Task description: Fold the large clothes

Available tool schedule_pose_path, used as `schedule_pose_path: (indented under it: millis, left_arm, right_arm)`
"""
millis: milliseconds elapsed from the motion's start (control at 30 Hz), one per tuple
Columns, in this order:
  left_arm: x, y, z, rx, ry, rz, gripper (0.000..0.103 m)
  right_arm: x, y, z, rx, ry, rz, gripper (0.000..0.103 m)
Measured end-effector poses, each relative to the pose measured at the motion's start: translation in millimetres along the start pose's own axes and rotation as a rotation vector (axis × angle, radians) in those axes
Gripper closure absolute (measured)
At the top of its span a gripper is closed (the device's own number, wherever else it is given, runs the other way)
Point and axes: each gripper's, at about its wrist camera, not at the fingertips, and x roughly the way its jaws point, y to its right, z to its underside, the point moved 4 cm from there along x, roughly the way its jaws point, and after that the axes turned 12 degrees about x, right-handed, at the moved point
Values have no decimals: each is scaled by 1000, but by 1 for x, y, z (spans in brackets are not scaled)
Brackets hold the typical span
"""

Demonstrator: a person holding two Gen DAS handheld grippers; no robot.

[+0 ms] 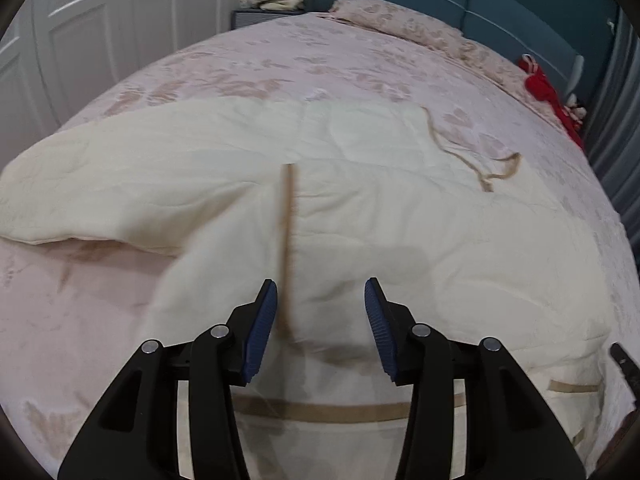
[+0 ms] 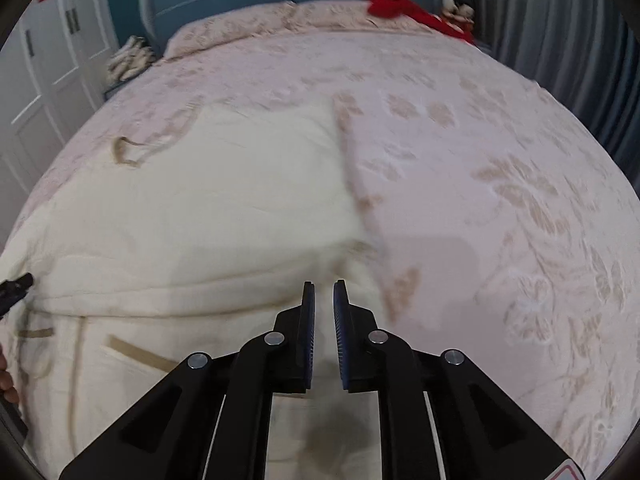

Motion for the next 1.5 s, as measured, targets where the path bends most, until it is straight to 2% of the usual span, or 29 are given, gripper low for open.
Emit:
schedule_pose_path:
  millis: [100,267,367,467,500,567,667,700,800,867,933,1000,1067,1133,1167,1200,1300,1367,1467,1500]
  left_arm:
    - [7,-17,13,-31,-39,11,54]
    - [-7,-32,28,-106,-9,71,48]
    - [-20,-48,34,-163,5,99,47]
    - [-35,-79,37,-223,27,101,45]
    - [-40,-95,38,-255,37,94,40]
    - [-47,-128,39,-328,60,86,36]
    - [-49,-192,44,-477,84,69,28]
    - [-47,-211,47,-522,85,60,28]
    - [-38,-292,64,-741,100,10,28]
    - [-32,-331,75,-861,111,7,28]
    - [-29,-356,79,-936,150,33,29]
    - [-32,-371,74,-970,181,22,34]
    - [-31,-375,65,-959,196,19,49]
    - [-30,-374,50,-917,184,24,77]
    - [-33,-371,40,-879,186,23,88]
    - [-36,-369,32,-844,192,23,93]
    - [-60,-342,-12,-668,240,19,97]
    - [-88,-305,-43,-541,294,33,97]
    - [-131,-230,-89,-351,379,94,98]
    - [-148,-193,-104,-276,407,130,98]
  right_arm:
    - [-11,-58,2,-60,-27,-127,91]
    - [-9,-166,28,-176,-101,-293,91]
    - [0,-228,57,-278,-148,-341,91]
    - [18,-261,85,-316,-210,-335,91]
    - [25,-266,94,-333,-220,-312,91]
    - [35,-268,103,-340,-207,-276,92]
    - [40,-265,103,-299,-212,-294,93]
    - [41,-263,103,-285,-219,-302,94]
    - [43,-260,102,-293,-216,-309,94]
    - [41,-262,103,-309,-206,-299,94]
    - [36,-262,102,-313,-200,-277,94]
    - [29,-262,101,-301,-193,-264,93]
    - [11,-255,105,-280,-182,-274,89]
    - [-2,-246,110,-264,-178,-286,76]
    - [-12,-237,115,-254,-173,-293,74]
    - [-19,-230,119,-247,-169,-292,73]
    - [-37,-204,128,-228,-162,-283,73]
    - [-49,-183,132,-207,-163,-273,73]
    - [-60,-159,133,-175,-156,-263,72]
    - [-65,-150,132,-162,-154,-259,71]
